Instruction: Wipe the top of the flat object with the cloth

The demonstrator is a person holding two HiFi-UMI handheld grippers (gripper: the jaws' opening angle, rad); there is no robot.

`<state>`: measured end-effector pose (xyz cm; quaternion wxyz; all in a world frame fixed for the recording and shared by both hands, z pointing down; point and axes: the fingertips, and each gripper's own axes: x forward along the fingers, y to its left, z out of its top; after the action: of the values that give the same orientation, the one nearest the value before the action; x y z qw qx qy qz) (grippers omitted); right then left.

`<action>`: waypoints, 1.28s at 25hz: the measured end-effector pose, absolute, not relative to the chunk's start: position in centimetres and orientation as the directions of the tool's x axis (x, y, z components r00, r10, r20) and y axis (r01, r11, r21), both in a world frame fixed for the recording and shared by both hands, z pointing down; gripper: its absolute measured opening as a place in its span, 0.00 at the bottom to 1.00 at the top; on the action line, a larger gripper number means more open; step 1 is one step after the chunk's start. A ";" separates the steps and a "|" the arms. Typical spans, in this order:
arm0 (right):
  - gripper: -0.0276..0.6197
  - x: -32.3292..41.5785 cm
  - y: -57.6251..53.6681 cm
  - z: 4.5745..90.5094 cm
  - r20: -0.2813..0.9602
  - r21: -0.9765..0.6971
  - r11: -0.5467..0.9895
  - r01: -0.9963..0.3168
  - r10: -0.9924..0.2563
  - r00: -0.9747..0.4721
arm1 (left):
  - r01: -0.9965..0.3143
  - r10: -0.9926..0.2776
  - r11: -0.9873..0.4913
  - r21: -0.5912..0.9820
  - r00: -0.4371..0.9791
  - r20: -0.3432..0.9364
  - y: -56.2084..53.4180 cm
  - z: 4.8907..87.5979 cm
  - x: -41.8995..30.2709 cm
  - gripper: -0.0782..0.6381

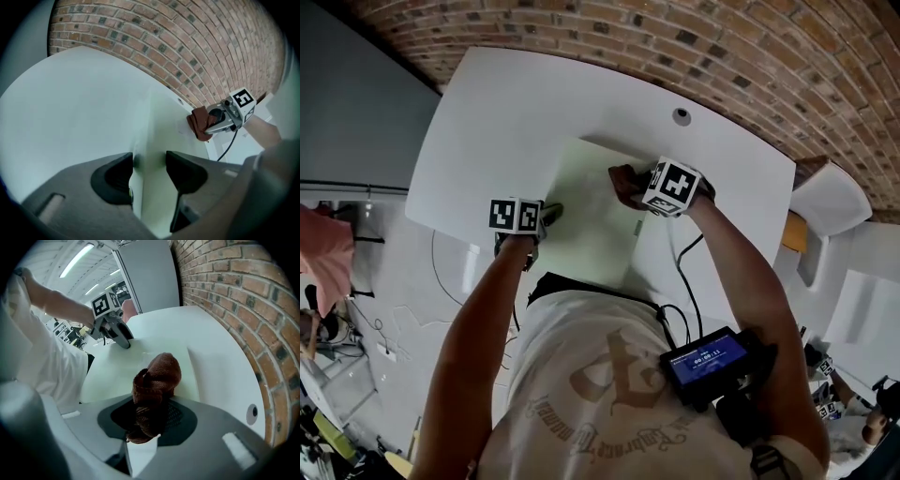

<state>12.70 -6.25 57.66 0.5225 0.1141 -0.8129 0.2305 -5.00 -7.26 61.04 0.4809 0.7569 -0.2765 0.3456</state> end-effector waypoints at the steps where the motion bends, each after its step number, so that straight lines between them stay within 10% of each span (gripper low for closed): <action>1: 0.21 13.3 -5.9 57.6 0.902 -0.257 0.863 -0.436 0.053 -0.428 | -0.753 -0.092 -0.389 0.531 0.605 0.791 -7.2 61.0 -5.0 0.43; 32: 0.21 -4.7 -9.9 57.1 0.893 -0.283 0.867 -0.410 0.083 -0.442 | -0.620 -0.003 -0.406 0.671 0.735 0.678 -7.3 61.2 -4.6 0.45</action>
<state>-4.71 -9.94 57.15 0.5188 0.1004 -0.8151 0.2375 -4.62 -7.30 61.19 0.5070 0.7813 -0.1995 0.3044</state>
